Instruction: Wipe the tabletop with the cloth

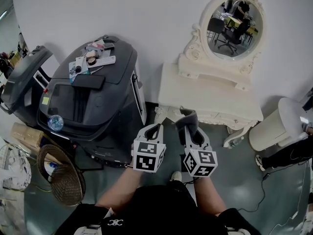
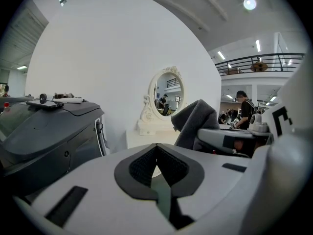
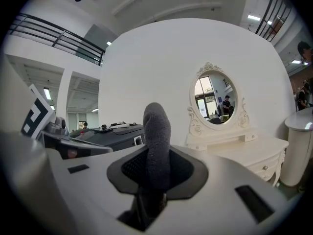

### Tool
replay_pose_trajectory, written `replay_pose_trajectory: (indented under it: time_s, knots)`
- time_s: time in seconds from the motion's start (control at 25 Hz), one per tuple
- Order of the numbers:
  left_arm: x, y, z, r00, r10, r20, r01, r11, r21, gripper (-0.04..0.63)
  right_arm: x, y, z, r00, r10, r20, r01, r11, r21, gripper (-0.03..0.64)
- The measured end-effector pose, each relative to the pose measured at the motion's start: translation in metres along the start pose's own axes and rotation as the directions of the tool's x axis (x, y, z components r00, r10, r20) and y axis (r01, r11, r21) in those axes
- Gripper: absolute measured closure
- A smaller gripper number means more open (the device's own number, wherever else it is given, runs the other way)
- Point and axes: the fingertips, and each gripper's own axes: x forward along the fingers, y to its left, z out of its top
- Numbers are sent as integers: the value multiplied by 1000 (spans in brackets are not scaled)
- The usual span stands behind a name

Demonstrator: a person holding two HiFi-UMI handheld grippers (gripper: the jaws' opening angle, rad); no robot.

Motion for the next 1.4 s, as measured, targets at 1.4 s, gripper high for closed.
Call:
replay_pose_trajectory:
  time_s: [1.4]
  knots:
    - [183,-74,45,981,181,-68,-180,984,9,589,104,-185,28,979,197,-44,-196,980,33,531]
